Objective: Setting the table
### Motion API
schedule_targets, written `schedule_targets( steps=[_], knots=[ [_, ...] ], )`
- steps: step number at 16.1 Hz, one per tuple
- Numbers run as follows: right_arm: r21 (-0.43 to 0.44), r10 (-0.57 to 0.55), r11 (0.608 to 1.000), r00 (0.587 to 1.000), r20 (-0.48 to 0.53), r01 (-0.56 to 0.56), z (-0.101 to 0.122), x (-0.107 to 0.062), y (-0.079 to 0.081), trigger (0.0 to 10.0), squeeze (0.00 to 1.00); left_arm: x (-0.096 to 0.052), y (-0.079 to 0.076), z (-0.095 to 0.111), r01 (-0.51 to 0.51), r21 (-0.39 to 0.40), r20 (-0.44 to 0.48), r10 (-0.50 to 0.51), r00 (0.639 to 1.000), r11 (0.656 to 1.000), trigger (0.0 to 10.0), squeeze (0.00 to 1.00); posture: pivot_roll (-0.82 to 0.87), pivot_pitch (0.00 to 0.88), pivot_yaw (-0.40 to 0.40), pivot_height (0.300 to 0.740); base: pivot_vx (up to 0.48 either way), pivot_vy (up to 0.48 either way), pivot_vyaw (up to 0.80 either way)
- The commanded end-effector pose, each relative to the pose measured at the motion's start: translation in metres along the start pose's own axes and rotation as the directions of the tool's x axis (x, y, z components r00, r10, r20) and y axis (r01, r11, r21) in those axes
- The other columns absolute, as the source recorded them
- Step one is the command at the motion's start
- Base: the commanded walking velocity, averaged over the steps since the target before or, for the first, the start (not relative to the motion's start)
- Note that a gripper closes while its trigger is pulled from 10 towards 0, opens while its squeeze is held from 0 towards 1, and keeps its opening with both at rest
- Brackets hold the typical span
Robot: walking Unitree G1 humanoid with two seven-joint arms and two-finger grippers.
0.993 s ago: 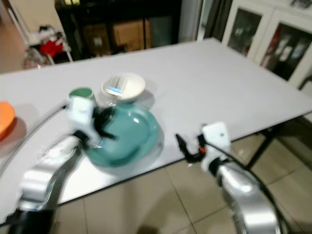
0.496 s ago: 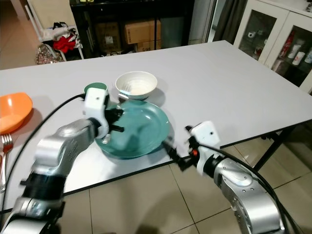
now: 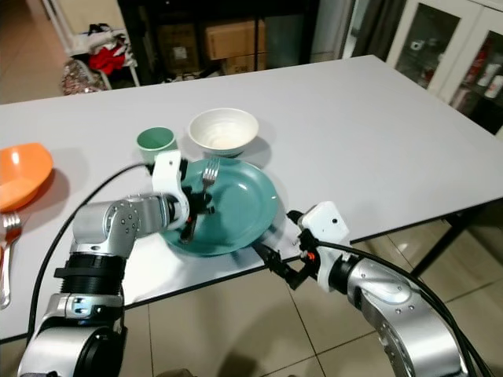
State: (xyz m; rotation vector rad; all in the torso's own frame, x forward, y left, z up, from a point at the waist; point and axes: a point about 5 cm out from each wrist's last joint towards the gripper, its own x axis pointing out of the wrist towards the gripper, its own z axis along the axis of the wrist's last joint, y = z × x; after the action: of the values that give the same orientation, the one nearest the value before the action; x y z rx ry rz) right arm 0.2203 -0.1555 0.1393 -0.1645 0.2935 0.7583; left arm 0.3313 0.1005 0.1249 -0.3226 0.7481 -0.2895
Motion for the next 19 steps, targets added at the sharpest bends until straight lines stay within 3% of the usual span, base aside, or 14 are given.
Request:
schedule_targets(
  steps=[1, 5, 6, 7, 8, 11, 14, 15, 17, 19],
  knots=[
    [-0.005, 0.035, 0.999, 0.999, 0.006, -0.035, 0.003, -0.001, 0.006, 10.0, 0.00, -0.001, 0.000, 0.004, -0.006, -0.030, -0.001, 0.005, 1.000, 1.000, 10.0, 0.00, 0.02, 0.000, 0.062, 0.740, 0.000, 0.000, 0.00],
    [-0.009, 0.061, 0.998, 0.998, 0.000, -0.061, 0.003, -0.002, 0.008, 10.0, 0.00, 0.001, 0.001, 0.004, -0.020, -0.110, -0.007, 0.019, 1.000, 0.994, 10.0, 0.00, 0.02, 0.000, 0.059, 0.740, 0.000, 0.000, 0.00],
    [-0.009, 0.062, 0.998, 0.998, 0.001, -0.062, 0.004, -0.002, 0.007, 10.0, 0.00, 0.002, 0.000, 0.005, -0.012, -0.136, 0.006, 0.013, 1.000, 0.991, 10.0, 0.42, 0.02, 0.000, 0.058, 0.740, 0.000, 0.000, 0.00],
    [-0.011, 0.062, 0.998, 0.998, 0.002, -0.062, 0.004, -0.002, 0.007, 10.0, 0.00, 0.003, -0.001, 0.007, 0.005, -0.176, 0.023, -0.001, 1.000, 0.984, 10.0, 0.56, 0.02, 0.000, 0.057, 0.740, 0.000, 0.000, 0.00],
    [-0.012, 0.063, 0.998, 0.998, 0.003, -0.063, 0.005, -0.002, 0.007, 10.0, 0.00, 0.004, -0.003, 0.008, 0.018, -0.191, 0.024, -0.013, 1.000, 0.982, 10.0, 0.61, 0.02, 0.000, 0.058, 0.740, 0.000, 0.000, 0.00],
    [-0.014, 0.063, 0.998, 0.998, 0.002, -0.063, 0.005, -0.002, 0.006, 10.0, 0.00, 0.008, -0.007, 0.003, 0.033, -0.207, 0.003, -0.033, 0.999, 0.978, 10.0, 0.62, 0.02, 0.000, 0.060, 0.740, 0.000, 0.000, 0.00],
    [-0.014, 0.059, 0.998, 0.998, 0.001, -0.059, 0.004, -0.002, 0.006, 10.0, 0.00, 0.011, -0.005, 0.002, 0.020, -0.228, -0.003, -0.021, 1.000, 0.973, 10.0, 0.84, 0.01, 0.000, 0.068, 0.740, 0.000, 0.000, 0.00],
    [-0.014, 0.058, 0.998, 0.998, 0.002, -0.058, 0.004, -0.002, 0.006, 10.0, 0.00, 0.011, -0.005, 0.003, 0.011, -0.219, 0.001, -0.011, 1.000, 0.976, 10.0, 0.97, 0.01, 0.000, 0.069, 0.740, 0.000, 0.000, 0.00],
    [-0.015, 0.051, 0.999, 0.999, 0.006, -0.051, 0.005, -0.004, 0.006, 10.0, 0.00, 0.007, 0.002, 0.011, -0.032, -0.154, 0.049, 0.040, 0.998, 0.988, 10.0, 1.00, 0.01, 0.000, 0.074, 0.740, 0.000, 0.000, 0.00],
    [0.001, -0.010, 1.000, 0.999, 0.035, 0.010, 0.007, -0.007, 0.003, 10.0, 0.00, -0.004, 0.010, 0.031, -0.086, 0.077, 0.218, 0.068, 0.974, 0.993, 10.0, 1.00, 0.01, 0.000, 0.076, 0.740, 0.000, 0.000, 0.00]
  ],
)
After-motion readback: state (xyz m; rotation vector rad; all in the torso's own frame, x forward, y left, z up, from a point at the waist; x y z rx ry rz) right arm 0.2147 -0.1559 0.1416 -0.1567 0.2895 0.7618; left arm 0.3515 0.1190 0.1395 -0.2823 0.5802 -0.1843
